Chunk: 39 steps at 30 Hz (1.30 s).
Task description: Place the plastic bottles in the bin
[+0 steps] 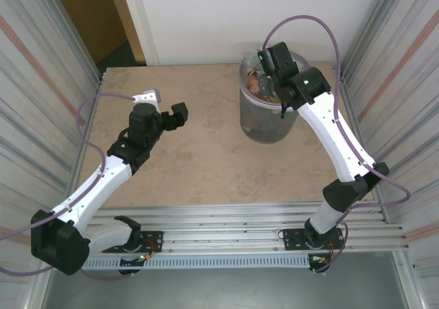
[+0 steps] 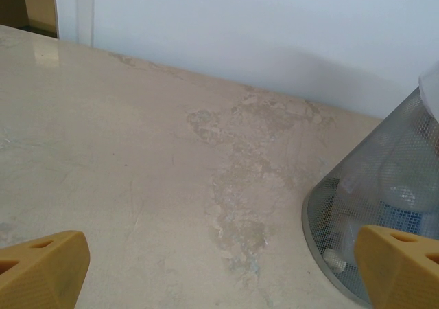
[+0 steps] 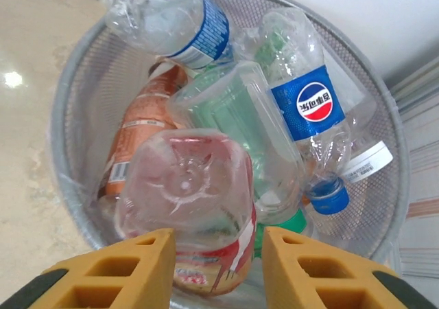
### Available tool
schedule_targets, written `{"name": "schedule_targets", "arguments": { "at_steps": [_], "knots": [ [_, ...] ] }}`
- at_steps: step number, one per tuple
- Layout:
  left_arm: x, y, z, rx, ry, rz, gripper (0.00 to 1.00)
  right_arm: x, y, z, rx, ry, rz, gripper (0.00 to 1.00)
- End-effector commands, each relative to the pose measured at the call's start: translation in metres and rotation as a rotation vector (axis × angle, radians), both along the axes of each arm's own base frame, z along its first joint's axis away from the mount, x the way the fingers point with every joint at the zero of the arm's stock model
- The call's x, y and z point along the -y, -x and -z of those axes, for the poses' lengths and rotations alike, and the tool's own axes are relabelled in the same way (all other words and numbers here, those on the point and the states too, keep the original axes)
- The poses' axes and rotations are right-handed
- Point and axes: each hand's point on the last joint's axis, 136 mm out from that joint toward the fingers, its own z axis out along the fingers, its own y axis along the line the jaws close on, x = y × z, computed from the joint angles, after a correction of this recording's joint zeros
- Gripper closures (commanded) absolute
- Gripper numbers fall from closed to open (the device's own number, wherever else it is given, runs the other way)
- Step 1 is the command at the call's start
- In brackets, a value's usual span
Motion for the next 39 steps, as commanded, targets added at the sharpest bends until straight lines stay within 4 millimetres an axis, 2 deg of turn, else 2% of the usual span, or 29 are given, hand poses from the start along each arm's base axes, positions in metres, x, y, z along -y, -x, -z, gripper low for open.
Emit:
{"name": "schedule_targets", "arguments": {
  "at_steps": [1, 6, 11, 14, 19, 22, 26, 32, 34, 39],
  "knots": [
    [-0.006, 0.002, -0.007, 0.013, 0.004, -0.017, 0.01, -0.003, -0.011, 0.016, -0.031, -0.036, 0.013, 0.65],
    [-0.009, 0.004, -0.007, 0.015, 0.003, -0.029, 0.01, -0.012, -0.018, 0.033, -0.072, -0.027, -0.001, 0.67],
    [-0.009, 0.004, -0.007, 0.015, 0.002, -0.030, 0.01, -0.015, -0.017, 0.027, -0.056, -0.028, -0.013, 0.63],
    [-0.009, 0.004, -0.008, 0.017, 0.005, -0.027, 0.01, -0.017, -0.016, 0.014, -0.023, -0.035, -0.025, 0.57],
    [-0.008, 0.003, -0.008, 0.018, 0.007, -0.026, 0.01, -0.018, -0.026, -0.035, 0.116, -0.087, -0.030, 0.52],
    [-0.008, 0.003, -0.008, 0.016, 0.010, -0.024, 0.01, -0.019, -0.040, -0.058, 0.198, -0.159, -0.025, 0.50],
    [-0.008, 0.003, -0.008, 0.017, 0.005, -0.024, 0.01, -0.018, -0.069, -0.070, 0.244, -0.275, -0.021, 0.49],
    [-0.005, 0.002, -0.007, 0.012, 0.005, -0.013, 0.01, -0.014, -0.118, -0.071, 0.280, -0.368, -0.024, 0.47],
    [-0.005, 0.002, -0.005, 0.005, 0.004, -0.011, 0.01, -0.015, -0.131, -0.071, 0.289, -0.396, -0.039, 0.41],
    [-0.005, 0.000, -0.002, 0.001, -0.005, -0.010, 0.01, -0.013, -0.157, -0.066, 0.292, -0.498, -0.075, 0.40]
  ]
}}
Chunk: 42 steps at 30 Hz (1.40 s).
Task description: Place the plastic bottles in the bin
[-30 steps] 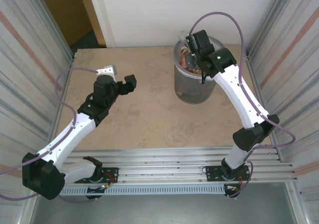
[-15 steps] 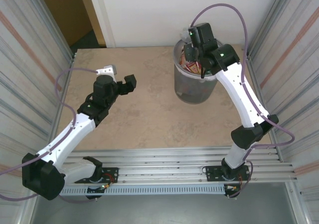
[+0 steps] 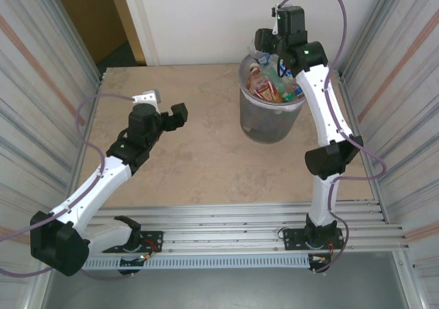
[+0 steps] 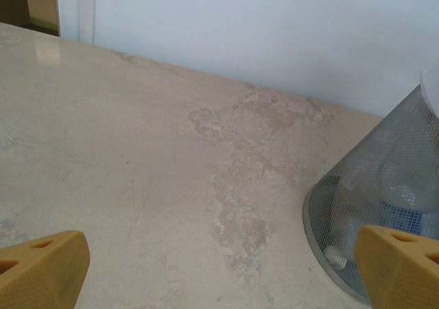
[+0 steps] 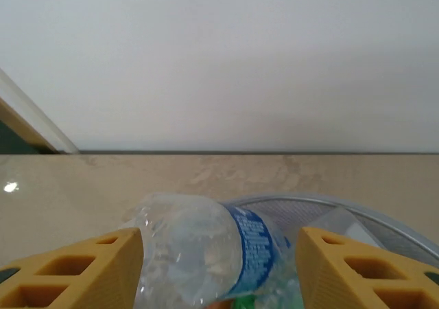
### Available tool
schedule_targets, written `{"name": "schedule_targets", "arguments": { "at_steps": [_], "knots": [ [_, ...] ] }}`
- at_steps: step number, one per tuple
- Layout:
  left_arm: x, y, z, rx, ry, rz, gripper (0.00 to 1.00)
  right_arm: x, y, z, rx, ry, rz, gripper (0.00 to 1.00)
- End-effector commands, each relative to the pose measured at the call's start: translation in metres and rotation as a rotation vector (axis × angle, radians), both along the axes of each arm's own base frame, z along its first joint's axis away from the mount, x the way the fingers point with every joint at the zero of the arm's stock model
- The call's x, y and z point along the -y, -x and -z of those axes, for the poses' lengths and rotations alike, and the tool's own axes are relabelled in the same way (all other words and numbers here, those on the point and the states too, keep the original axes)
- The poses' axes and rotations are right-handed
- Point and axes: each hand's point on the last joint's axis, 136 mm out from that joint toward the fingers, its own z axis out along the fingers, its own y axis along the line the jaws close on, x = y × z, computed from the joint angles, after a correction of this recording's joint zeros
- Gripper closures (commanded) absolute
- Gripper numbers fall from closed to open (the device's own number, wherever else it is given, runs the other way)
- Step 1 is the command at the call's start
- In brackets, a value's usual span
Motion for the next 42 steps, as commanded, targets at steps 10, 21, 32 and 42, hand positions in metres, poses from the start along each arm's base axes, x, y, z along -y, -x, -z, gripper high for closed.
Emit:
{"name": "schedule_targets", "arguments": {
  "at_steps": [10, 21, 32, 42],
  "knots": [
    [0.000, -0.005, 0.003, -0.007, -0.008, -0.002, 0.01, -0.029, -0.026, 0.000, -0.001, -0.218, -0.219, 0.52],
    [0.001, -0.008, 0.004, -0.009, -0.007, -0.003, 0.01, -0.044, -0.001, 0.030, -0.137, -0.160, -0.315, 0.61],
    [0.000, -0.007, 0.005, -0.012, -0.008, -0.005, 0.01, -0.062, 0.029, 0.049, -0.221, -0.045, -0.373, 0.62],
    [-0.002, -0.005, 0.003, -0.011, -0.005, -0.013, 0.01, -0.062, 0.053, 0.060, -0.282, 0.069, -0.364, 0.62]
  ]
}}
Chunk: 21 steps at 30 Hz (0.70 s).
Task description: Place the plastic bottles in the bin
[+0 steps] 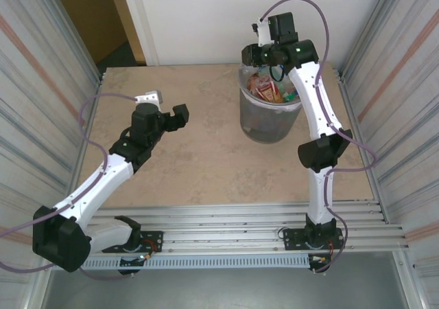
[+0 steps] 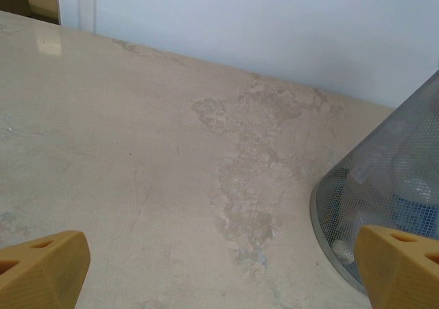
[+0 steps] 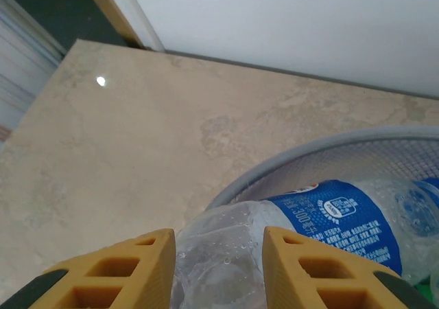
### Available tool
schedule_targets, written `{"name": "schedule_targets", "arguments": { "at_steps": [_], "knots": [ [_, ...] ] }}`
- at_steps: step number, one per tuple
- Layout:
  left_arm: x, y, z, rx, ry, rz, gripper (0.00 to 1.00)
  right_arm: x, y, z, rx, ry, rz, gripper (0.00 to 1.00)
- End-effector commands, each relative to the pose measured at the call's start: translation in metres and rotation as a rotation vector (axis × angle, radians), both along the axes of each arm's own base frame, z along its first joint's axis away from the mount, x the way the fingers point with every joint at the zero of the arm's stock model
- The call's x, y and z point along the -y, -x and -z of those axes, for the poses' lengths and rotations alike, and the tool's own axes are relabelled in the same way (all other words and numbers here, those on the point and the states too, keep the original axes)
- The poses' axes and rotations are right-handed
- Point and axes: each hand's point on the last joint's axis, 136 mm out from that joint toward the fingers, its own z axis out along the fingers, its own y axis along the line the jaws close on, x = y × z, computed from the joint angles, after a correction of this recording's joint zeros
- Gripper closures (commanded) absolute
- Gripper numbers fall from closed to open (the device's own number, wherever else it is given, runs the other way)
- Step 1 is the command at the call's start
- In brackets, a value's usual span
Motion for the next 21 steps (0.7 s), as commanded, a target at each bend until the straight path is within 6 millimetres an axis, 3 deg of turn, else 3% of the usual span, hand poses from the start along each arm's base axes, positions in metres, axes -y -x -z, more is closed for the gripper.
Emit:
{"name": "schedule_targets", "arguments": {
  "at_steps": [1, 7, 16, 21],
  "knots": [
    [-0.004, -0.001, -0.008, 0.018, 0.009, -0.013, 0.01, 0.001, 0.029, 0.003, -0.044, 0.090, -0.028, 0.62],
    [-0.005, -0.001, -0.010, 0.022, 0.008, -0.019, 0.01, 0.004, 0.034, -0.014, 0.015, 0.122, -0.004, 0.58],
    [-0.008, 0.003, -0.020, 0.045, -0.012, -0.015, 0.01, 0.014, 0.036, -0.065, 0.166, 0.086, 0.067, 0.46],
    [-0.017, 0.007, -0.023, 0.049, -0.041, -0.042, 0.01, 0.039, 0.053, -0.089, 0.218, 0.110, 0.164, 0.41]
  ]
}}
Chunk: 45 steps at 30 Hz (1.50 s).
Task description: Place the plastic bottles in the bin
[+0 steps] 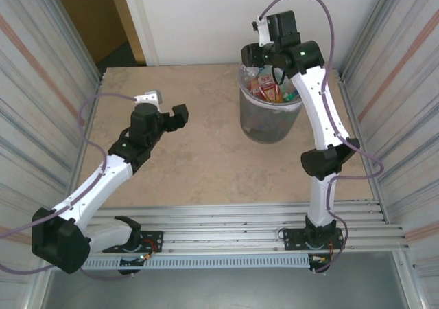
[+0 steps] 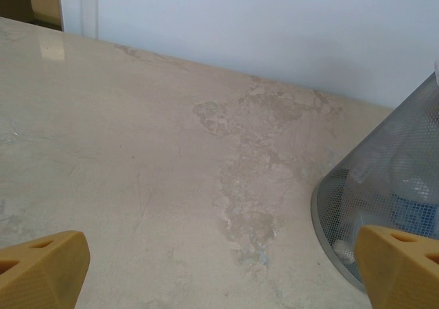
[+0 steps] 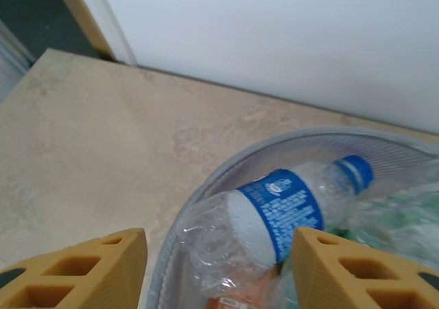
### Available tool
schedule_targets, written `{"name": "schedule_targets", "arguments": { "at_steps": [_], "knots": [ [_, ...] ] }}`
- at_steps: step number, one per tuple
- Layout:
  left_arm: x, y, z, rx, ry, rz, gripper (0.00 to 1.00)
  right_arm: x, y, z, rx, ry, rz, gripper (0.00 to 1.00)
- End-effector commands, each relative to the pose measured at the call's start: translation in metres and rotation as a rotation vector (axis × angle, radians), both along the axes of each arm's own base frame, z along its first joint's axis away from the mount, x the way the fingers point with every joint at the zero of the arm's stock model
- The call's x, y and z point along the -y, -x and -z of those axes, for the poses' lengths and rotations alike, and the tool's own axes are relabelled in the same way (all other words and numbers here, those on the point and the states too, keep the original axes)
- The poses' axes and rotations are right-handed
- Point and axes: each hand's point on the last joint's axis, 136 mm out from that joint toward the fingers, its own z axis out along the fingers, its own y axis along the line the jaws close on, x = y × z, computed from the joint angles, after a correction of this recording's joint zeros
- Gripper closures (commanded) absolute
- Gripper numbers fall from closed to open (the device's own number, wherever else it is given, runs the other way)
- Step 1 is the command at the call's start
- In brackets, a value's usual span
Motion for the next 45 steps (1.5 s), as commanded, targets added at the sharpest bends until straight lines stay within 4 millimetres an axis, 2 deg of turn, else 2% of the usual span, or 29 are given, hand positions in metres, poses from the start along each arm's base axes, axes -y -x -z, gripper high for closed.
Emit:
{"name": "schedule_targets", "arguments": {
  "at_steps": [1, 4, 9, 12, 13, 16, 19, 21, 24, 29, 32, 35, 41, 45],
  "knots": [
    [-0.016, 0.004, -0.019, 0.040, -0.028, -0.047, 0.01, 0.028, 0.021, -0.038, 0.100, 0.013, 0.097, 0.39],
    [-0.026, 0.007, -0.019, 0.037, -0.040, -0.070, 0.01, 0.053, 0.039, -0.046, 0.130, 0.034, 0.187, 0.35],
    [-0.052, 0.019, -0.017, 0.044, -0.069, -0.138, 0.01, 0.098, 0.080, -0.034, 0.150, 0.029, 0.331, 0.23],
    [-0.071, 0.031, -0.015, 0.062, -0.105, -0.191, 0.01, 0.123, 0.110, -0.008, 0.146, 0.010, 0.406, 0.04],
    [-0.077, 0.036, -0.015, 0.071, -0.121, -0.212, 0.01, 0.134, 0.122, -0.004, 0.163, -0.007, 0.433, 0.01],
    [-0.094, 0.049, -0.012, 0.101, -0.167, -0.265, 0.01, 0.157, 0.152, 0.027, 0.170, -0.030, 0.486, 0.02],
    [-0.108, 0.061, -0.005, 0.124, -0.228, -0.305, 0.01, 0.169, 0.177, 0.060, 0.162, -0.061, 0.502, 0.02],
    [-0.117, 0.068, 0.000, 0.140, -0.264, -0.333, 0.01, 0.176, 0.187, 0.084, 0.152, -0.075, 0.526, 0.02],
    [-0.127, 0.072, 0.010, 0.178, -0.323, -0.358, 0.01, 0.182, 0.192, 0.124, 0.110, -0.087, 0.559, 0.02],
    [-0.133, 0.065, 0.038, 0.226, -0.373, -0.329, 0.01, 0.174, 0.179, 0.202, 0.006, 0.033, 0.462, 0.02],
    [-0.138, 0.058, 0.059, 0.221, -0.378, -0.311, 0.01, 0.176, 0.171, 0.231, -0.015, 0.102, 0.465, 0.02],
    [-0.143, 0.050, 0.080, 0.203, -0.396, -0.291, 0.01, 0.177, 0.165, 0.244, 0.013, 0.143, 0.454, 0.02],
    [-0.146, 0.032, 0.120, 0.158, -0.431, -0.215, 0.01, 0.183, 0.156, 0.244, 0.150, 0.133, 0.420, 0.02],
    [-0.138, 0.020, 0.133, 0.155, -0.458, -0.151, 0.01, 0.197, 0.155, 0.246, 0.209, 0.053, 0.437, 0.02]
  ]
}}
